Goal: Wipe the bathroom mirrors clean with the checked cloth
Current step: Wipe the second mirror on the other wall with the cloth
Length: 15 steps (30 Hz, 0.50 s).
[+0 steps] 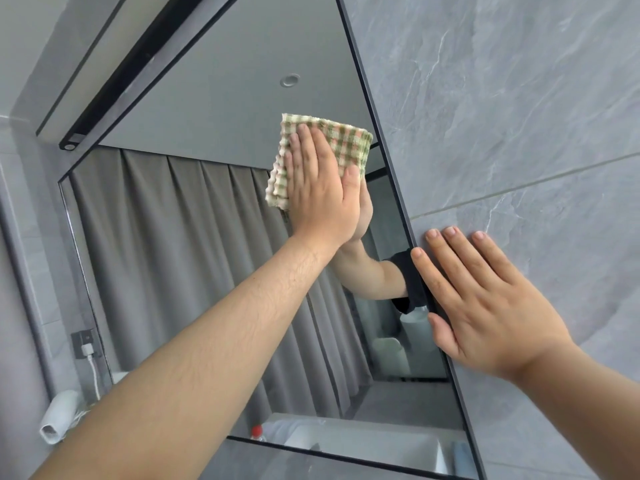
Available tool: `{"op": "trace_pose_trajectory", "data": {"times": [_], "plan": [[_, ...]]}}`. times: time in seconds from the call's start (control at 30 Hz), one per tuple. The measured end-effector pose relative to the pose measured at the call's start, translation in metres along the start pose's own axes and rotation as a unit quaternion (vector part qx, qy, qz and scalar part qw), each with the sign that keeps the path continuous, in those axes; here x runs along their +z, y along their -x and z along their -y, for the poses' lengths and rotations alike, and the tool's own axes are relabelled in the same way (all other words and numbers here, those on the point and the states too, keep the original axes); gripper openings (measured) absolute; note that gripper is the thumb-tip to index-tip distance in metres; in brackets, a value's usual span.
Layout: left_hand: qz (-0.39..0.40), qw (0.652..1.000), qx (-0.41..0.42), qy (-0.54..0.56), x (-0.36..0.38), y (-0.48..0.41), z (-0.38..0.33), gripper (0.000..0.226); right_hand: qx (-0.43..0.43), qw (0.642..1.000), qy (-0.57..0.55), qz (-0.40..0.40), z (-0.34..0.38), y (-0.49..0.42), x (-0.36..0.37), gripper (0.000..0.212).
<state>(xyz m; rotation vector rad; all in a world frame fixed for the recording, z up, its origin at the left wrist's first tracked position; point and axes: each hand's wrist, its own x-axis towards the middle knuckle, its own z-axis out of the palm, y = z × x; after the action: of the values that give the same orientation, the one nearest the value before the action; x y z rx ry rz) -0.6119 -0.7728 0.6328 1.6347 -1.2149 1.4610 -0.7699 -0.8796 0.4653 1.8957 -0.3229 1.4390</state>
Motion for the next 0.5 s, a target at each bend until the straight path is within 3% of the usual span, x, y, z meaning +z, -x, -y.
{"op": "trace_pose_trajectory", "data": {"times": [0.1, 0.27, 0.4, 0.5], "plan": [[0.031, 0.993, 0.113, -0.018, -0.002, 0.019, 0.015, 0.070, -0.001, 1.000, 0.001, -0.004, 0.000, -0.001, 0.000, 0.073], [0.122, 0.950, 0.278, -0.077, 0.001, 0.091, 0.042, 0.074, -0.002, 1.000, 0.001, 0.001, -0.001, 0.000, 0.001, 0.073], [0.130, 0.881, 0.436, -0.131, 0.014, 0.167, 0.061, 0.086, 0.000, 1.000, -0.001, 0.004, 0.000, 0.000, 0.000, 0.071], [0.110, 0.829, 0.540, -0.096, 0.031, 0.227, 0.074, 0.082, -0.001, 1.000, -0.002, 0.004, 0.000, -0.001, 0.000, 0.072]]}}
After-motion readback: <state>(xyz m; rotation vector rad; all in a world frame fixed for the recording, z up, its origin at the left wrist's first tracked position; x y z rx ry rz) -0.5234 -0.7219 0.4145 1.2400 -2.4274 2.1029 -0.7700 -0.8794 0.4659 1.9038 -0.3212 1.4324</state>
